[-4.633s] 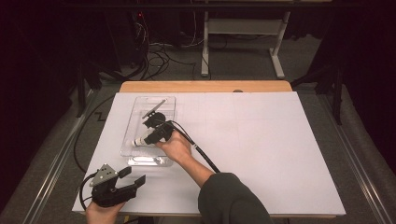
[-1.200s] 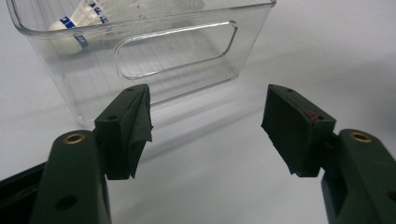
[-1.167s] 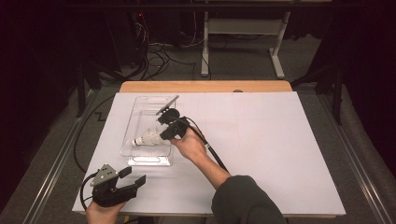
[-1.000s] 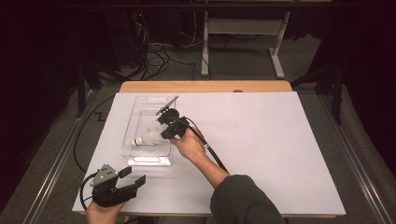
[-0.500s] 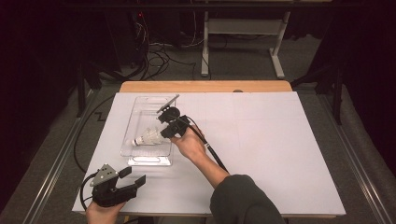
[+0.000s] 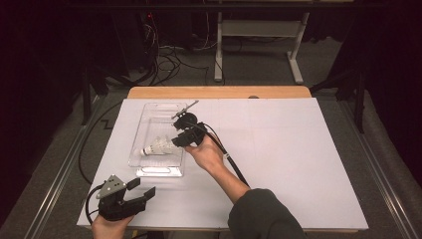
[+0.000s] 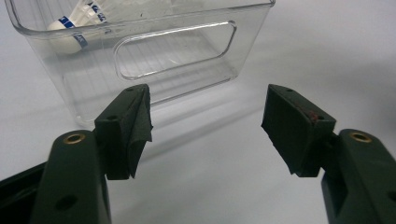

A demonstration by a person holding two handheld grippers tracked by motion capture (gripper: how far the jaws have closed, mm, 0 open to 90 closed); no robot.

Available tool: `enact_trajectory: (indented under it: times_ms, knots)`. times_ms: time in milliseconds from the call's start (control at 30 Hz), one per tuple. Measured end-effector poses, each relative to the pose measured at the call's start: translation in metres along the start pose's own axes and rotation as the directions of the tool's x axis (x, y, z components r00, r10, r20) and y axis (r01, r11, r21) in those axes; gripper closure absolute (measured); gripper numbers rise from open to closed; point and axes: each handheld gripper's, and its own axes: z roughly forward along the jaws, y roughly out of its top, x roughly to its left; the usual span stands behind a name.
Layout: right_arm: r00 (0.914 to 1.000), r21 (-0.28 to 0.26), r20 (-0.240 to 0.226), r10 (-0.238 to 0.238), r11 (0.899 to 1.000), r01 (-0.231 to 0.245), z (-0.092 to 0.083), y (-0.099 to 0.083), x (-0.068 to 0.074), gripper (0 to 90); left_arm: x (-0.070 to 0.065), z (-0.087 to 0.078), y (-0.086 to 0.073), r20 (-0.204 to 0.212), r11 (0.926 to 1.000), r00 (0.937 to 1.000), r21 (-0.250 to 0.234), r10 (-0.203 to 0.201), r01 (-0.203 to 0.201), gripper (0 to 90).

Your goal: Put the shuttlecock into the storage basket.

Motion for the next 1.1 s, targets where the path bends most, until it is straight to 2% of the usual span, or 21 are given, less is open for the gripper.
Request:
enact_trajectory:
  times_ms: [100, 467, 1100]
  knots:
    - [1.0, -0.024, 0.002, 0.001, 1.0, -0.001, -0.006, -0.003, -0.003, 63.2, 0.0, 0.0, 0.0, -0.001, 1.0, 1.0, 0.001, 0.001, -0.001, 33.5]
    - [0.9997, -0.079, 0.02, 0.014, 0.997, -0.012, -0.019, -0.014, -0.013, 57.5, 0.0, 0.0, 0.0, -0.003, 1.0, 1.0, 0.0, 0.001, -0.001, 33.4]
    - [0.9983, -0.116, 0.035, 0.046, 0.992, -0.042, -0.031, -0.032, -0.032, 55.3, 0.0, 0.0, 0.0, -0.007, 1.0, 1.0, 0.001, 0.003, -0.003, 33.3]
